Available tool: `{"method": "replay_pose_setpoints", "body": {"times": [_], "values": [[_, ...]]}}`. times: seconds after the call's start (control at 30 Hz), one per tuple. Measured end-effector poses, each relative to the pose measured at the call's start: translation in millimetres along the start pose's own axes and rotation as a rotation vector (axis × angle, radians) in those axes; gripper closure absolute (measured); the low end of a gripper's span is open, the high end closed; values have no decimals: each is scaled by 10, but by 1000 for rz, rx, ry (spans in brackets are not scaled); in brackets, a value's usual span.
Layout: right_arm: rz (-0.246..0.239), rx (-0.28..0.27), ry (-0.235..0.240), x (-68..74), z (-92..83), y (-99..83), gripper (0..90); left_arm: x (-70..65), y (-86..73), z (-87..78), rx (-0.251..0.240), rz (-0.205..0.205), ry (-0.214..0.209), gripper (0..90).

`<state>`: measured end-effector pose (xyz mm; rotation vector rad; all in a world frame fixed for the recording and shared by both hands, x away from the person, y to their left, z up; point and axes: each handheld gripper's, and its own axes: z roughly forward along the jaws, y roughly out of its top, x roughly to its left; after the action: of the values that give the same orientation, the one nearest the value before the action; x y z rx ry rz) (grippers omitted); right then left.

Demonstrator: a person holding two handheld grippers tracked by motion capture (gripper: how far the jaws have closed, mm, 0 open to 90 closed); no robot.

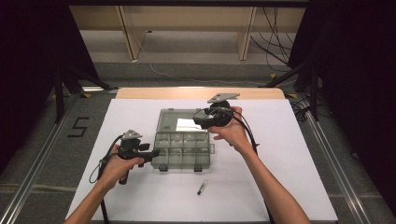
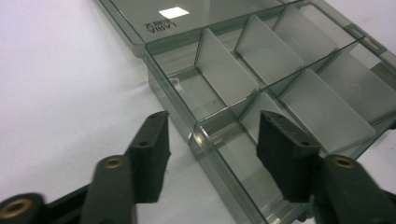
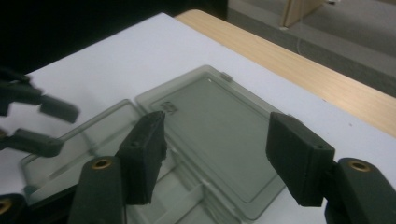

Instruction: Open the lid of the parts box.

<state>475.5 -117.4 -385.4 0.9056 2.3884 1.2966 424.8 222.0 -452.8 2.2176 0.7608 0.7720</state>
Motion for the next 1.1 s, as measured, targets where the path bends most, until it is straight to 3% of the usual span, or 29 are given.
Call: {"method": "replay_pose_setpoints", "body": {"times": [0.2,0.37,0.6,0.77,1.0,1.03,1.07,1.1], "values": [[-51,-10,41,166,-134,-63,324,-45,27,-63,-31,-10,-10,336],[-94,-2,90,303,-222,-139,296,-93,60,-133,-92,-42,-65,304],[-165,0,179,453,-329,-189,245,-114,92,-256,-148,-61,-66,275],[-239,45,232,570,-363,-252,225,-200,157,-346,-224,-86,-90,218],[-310,118,281,671,-347,-356,228,-419,223,-469,-274,-111,-113,183],[-324,135,294,683,-347,-377,232,-407,236,-492,-287,-66,-91,178],[-330,143,298,696,-343,-396,233,-424,236,-505,-296,-73,-89,173],[-334,151,300,704,-342,-411,232,-702,234,-538,-292,-419,-182,173]]}}
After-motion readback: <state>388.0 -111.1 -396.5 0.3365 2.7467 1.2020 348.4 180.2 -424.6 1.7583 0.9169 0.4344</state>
